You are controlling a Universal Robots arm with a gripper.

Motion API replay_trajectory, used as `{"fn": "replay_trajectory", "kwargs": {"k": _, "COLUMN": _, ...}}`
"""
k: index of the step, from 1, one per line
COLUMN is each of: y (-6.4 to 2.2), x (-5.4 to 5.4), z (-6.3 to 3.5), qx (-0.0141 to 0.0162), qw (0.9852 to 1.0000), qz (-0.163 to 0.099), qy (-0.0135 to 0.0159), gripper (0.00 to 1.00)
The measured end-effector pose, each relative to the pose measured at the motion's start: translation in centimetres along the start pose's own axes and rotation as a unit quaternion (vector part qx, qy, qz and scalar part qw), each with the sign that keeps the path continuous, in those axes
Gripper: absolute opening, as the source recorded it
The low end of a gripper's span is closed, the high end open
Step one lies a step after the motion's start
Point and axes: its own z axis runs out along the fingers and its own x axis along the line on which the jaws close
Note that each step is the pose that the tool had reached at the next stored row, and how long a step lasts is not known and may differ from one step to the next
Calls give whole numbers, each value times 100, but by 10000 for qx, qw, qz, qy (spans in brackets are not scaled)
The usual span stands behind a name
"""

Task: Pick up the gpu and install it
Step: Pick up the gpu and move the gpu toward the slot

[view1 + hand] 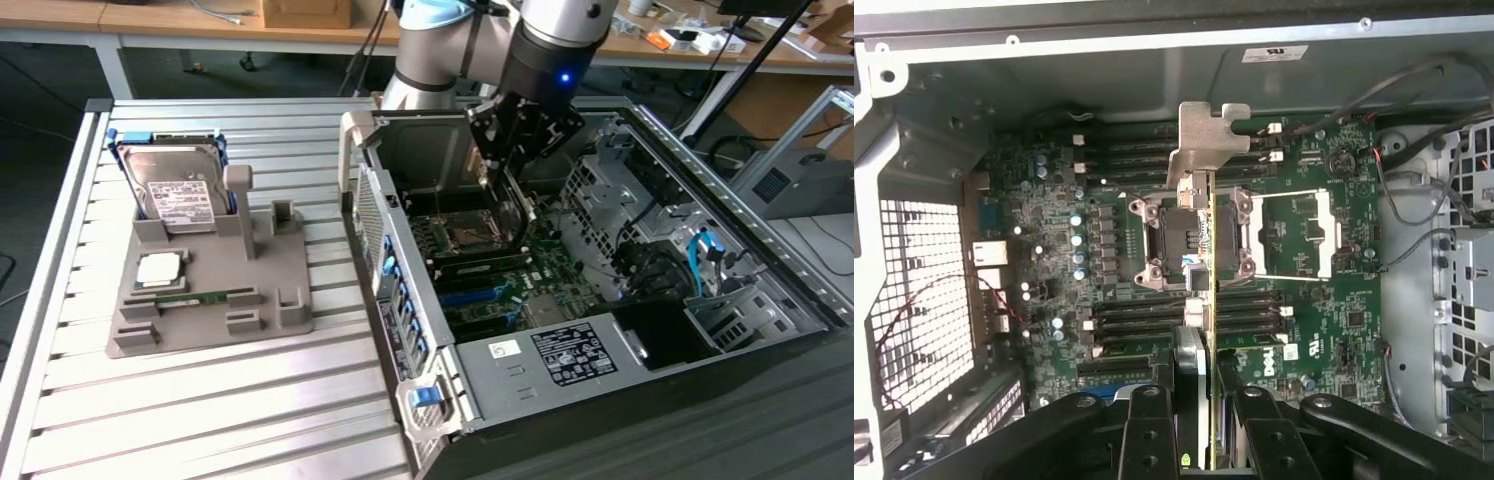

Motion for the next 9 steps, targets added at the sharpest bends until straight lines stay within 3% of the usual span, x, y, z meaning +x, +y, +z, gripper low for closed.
{"fn": "replay_trajectory", "kwargs": {"k": 9, "y": 0, "x": -44, "z": 40, "qx": 4, "qw": 10000, "qz": 0, "qy": 0, "gripper": 27}}
